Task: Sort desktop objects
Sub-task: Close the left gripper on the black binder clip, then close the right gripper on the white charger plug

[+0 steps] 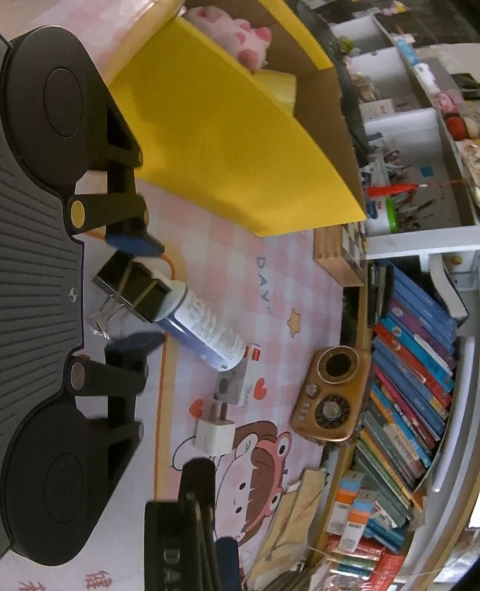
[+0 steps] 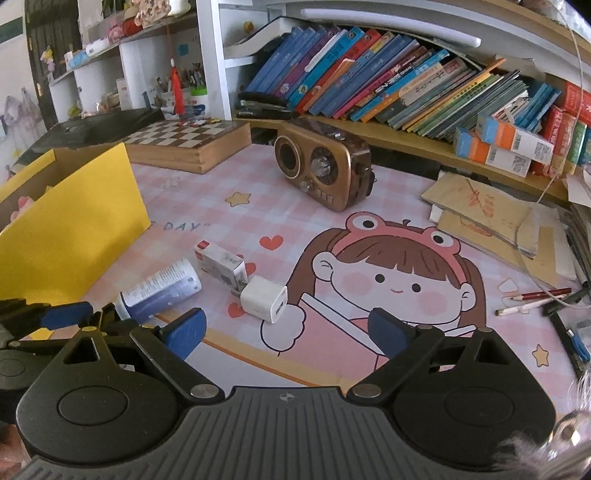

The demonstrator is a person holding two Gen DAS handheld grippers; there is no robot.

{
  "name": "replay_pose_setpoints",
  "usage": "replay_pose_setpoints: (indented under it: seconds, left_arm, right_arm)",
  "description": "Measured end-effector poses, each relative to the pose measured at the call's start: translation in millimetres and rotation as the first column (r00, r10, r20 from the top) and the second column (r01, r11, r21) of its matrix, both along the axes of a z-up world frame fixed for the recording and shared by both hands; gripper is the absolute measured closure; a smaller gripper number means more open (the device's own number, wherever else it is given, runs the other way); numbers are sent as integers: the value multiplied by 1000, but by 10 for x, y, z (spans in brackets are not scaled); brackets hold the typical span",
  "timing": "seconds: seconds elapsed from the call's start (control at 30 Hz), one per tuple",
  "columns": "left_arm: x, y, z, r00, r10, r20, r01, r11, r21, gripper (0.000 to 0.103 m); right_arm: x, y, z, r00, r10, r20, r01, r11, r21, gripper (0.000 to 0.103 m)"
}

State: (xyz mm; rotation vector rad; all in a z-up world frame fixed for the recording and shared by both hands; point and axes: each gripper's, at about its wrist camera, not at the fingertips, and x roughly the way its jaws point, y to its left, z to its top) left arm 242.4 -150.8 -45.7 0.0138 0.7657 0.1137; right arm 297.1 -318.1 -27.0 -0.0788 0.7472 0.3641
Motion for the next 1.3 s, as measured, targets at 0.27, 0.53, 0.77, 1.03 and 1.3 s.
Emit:
replay_pose_setpoints:
  seconds: [0.27, 0.53, 0.77, 1.03, 1.3]
  left_arm:
    - [-288, 96, 186, 998, -59, 31, 61, 997, -53, 91]
    - [-487, 170, 215, 996, -92, -12, 90, 992, -85, 89]
    - [-512, 175, 157, 995, -93, -38, 90, 994, -59, 60]
    - [-491, 124, 124, 992, -117, -41, 115, 992, -47, 49]
    - [-440, -6, 48, 982, -176, -65, 175, 984, -22, 47]
  right_arm:
    - [152, 95, -156, 999, 45, -20, -46, 999, -17, 7]
    - [343, 299, -325, 993, 120, 6, -119, 990, -69, 16]
    - [463, 396, -459, 990, 140, -13, -140, 987, -75, 31]
    - [455, 417, -453, 992, 121, -20, -122, 991, -58, 37]
    - [451, 426, -447, 993, 112, -27, -113, 992, -59, 36]
